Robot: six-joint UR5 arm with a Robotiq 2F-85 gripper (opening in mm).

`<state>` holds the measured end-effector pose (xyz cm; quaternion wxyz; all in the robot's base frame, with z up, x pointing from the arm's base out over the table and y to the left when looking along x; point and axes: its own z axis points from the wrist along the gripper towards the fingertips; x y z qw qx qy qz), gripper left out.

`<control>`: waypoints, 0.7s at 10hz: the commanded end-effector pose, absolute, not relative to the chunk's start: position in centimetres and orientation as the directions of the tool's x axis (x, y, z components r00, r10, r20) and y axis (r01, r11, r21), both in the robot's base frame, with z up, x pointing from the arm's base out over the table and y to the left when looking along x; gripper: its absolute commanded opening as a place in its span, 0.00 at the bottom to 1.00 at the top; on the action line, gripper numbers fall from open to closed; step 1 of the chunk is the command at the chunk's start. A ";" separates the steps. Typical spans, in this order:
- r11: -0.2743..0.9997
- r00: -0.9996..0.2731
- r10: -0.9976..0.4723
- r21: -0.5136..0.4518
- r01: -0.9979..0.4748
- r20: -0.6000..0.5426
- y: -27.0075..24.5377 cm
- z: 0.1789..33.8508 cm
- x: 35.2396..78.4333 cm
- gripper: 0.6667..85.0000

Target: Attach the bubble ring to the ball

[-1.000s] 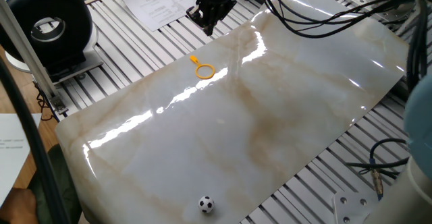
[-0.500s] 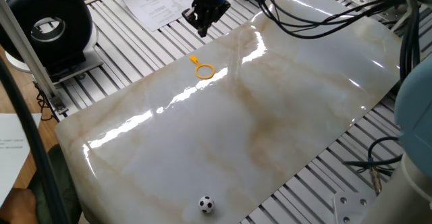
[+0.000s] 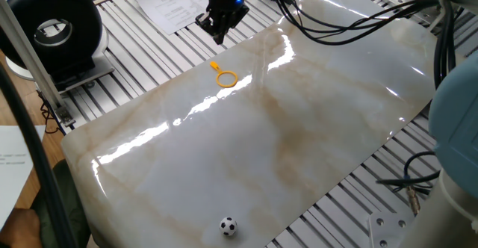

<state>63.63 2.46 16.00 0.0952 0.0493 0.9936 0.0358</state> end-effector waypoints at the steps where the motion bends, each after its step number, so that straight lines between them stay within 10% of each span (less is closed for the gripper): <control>1: 0.992 -0.975 0.109 0.086 0.093 -0.195 2.7 16.2 64.1 0.01; 7: 0.996 -0.963 0.080 0.062 0.067 -0.259 2.1 16.5 65.6 0.19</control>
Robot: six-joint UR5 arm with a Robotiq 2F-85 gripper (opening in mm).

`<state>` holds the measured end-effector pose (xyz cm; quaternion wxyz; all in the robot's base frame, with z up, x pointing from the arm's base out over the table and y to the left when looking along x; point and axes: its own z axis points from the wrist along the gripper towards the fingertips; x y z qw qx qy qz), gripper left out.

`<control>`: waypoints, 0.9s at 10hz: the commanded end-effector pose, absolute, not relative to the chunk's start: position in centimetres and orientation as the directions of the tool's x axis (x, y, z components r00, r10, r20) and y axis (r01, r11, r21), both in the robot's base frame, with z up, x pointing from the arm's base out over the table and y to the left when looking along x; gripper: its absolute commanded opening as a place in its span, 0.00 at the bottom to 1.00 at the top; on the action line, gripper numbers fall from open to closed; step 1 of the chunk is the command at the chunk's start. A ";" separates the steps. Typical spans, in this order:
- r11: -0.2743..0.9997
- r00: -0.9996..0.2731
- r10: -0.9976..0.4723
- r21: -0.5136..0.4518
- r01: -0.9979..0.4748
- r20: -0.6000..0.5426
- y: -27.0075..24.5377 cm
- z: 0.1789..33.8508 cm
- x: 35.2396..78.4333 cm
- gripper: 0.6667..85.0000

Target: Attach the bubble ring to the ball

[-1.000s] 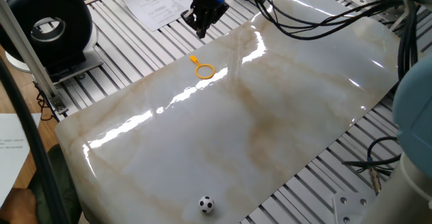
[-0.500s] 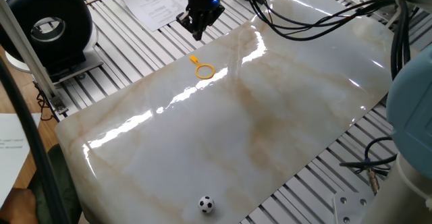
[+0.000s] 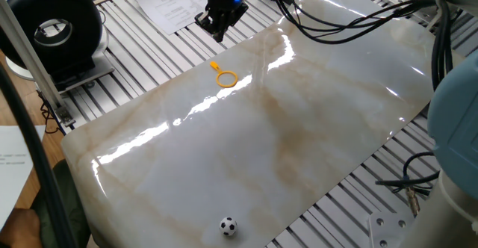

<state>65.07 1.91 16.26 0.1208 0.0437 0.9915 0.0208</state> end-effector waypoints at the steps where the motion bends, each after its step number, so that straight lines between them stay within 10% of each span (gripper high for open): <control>1: 0.998 -0.969 0.051 0.042 0.042 -0.243 1.8 16.4 65.2 0.22; 3: 0.998 -0.984 -0.069 -0.016 -0.067 -0.165 0.0 15.7 66.1 0.49; 9: 0.999 -0.988 -0.036 0.024 -0.040 -0.153 1.9 13.6 69.2 0.46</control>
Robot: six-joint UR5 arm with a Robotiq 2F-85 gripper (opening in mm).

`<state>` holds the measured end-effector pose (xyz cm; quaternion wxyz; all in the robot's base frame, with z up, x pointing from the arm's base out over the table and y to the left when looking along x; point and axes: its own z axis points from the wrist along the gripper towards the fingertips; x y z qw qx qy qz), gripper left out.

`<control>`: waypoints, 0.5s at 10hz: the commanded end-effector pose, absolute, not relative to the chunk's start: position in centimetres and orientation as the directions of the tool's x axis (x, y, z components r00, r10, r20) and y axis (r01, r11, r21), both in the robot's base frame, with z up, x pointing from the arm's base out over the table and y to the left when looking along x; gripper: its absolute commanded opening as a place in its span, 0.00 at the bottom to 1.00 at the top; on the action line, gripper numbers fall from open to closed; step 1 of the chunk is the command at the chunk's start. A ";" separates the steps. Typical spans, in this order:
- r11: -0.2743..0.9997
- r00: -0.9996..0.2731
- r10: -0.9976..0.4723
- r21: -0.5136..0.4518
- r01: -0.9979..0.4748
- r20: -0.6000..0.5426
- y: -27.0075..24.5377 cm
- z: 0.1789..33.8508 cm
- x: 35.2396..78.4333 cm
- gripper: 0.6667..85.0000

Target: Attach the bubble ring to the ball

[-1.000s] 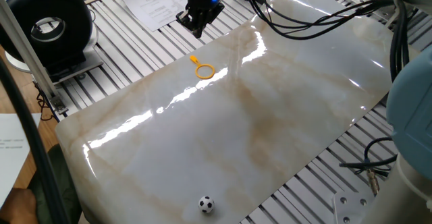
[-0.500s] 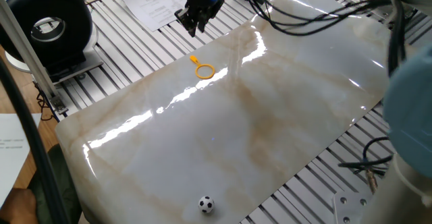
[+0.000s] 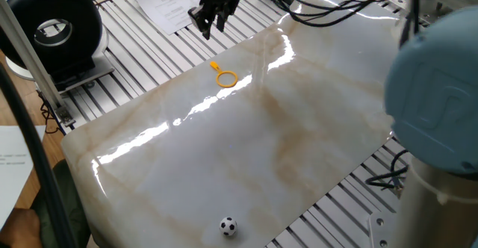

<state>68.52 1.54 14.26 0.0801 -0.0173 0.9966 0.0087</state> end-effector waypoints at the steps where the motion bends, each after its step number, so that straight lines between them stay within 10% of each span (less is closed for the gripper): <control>1: 0.999 -0.988 -0.047 0.003 -0.048 -0.148 1.4 13.6 69.1 0.44; 5: 0.998 -0.984 -0.013 0.055 -0.023 -0.176 2.6 13.8 69.8 0.49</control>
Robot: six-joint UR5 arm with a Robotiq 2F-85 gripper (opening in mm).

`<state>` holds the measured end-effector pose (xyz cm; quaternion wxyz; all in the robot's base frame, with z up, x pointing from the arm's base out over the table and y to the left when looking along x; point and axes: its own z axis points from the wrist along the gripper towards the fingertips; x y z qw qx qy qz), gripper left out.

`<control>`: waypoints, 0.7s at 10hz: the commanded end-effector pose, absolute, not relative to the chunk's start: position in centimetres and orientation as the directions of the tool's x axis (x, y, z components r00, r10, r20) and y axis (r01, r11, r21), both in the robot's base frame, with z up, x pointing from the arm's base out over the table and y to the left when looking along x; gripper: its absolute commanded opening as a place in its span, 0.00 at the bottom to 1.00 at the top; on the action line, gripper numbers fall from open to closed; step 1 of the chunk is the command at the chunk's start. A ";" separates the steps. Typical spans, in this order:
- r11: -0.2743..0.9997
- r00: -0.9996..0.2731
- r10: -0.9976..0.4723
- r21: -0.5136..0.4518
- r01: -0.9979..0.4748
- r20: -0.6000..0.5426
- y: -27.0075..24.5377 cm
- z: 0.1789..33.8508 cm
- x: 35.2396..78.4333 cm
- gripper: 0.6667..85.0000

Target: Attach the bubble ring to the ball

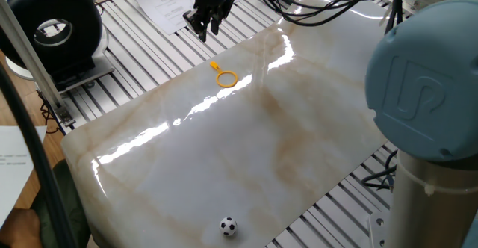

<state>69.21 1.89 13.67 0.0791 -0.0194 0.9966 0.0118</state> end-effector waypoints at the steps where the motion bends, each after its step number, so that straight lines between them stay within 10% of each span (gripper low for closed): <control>1: 0.997 -0.984 0.008 0.072 -0.005 -0.180 3.0 13.8 69.9 0.49; 7: 0.995 -0.973 -0.067 0.061 -0.082 -0.220 1.1 7.4 73.8 0.50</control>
